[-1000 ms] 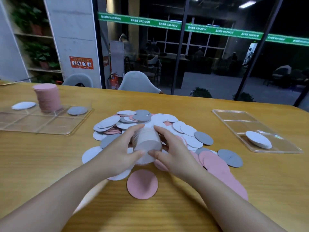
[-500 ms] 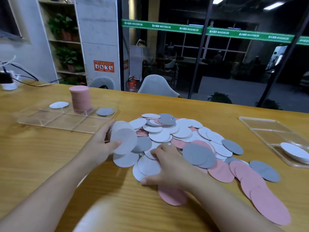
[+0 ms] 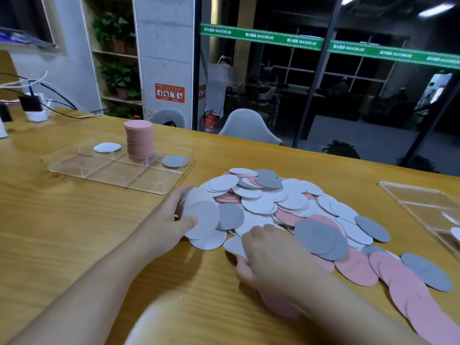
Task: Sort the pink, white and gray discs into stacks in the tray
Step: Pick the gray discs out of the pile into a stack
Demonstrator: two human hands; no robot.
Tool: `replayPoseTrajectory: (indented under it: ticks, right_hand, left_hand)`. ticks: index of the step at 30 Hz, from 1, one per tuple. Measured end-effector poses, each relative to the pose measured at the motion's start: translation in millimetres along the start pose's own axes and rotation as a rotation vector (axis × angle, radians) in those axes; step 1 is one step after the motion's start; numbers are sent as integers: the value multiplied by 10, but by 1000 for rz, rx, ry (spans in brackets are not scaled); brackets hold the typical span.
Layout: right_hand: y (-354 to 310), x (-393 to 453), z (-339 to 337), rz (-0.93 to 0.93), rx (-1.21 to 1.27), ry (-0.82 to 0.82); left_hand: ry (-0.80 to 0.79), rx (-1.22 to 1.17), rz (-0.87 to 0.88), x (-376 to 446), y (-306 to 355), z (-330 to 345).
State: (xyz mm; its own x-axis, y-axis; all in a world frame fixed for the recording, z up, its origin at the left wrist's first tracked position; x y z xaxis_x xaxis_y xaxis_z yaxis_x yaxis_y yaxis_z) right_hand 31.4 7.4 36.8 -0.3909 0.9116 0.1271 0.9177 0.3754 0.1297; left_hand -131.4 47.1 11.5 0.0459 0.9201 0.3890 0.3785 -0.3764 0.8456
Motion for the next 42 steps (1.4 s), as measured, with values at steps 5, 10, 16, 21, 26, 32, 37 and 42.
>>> replayPoseTrajectory:
  ticks: [5,10,16,21,26,32,37,42]
  right_hand:
    - [47,19,62,-16,-5,38]
    - [396,55,-40,97,291,74]
    - [418,242,-159,55,632,217]
    - [241,523,-184,50,781,108]
    - [248,754,-78,157,889,77]
    - [218,684,28,168,1030,117]
    - [249,659,51,116,1011,98]
    - [-52,600,144,-139,680,-5]
  left_hand:
    - [-39,44,53,3,28,7]
    - [-113,44,99,4,131,101]
    - [-132,-9,64,-3,43,198]
    - [-138,-34,51,-25,51,202]
    - [-141,-69,56,-20,93,209]
    - [-111,85,118,20,103,180]
    - [13,76,140,59,163,10]
    - [137,92,142,62,127,-222]
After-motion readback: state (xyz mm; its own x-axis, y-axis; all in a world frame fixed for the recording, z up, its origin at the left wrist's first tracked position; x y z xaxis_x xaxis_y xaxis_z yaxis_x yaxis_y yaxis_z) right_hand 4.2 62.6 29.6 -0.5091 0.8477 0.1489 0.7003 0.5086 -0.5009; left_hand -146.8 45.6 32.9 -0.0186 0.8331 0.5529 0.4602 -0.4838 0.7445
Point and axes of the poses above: each hand's wrist, its own x-axis towards the middle knuckle, its own z-axis out of the palm, y = z × x, the point moved 9 cm from there along x, towards the middle knuckle, and after that the axes turned 13 degrees about z, right-handed, at the moved point
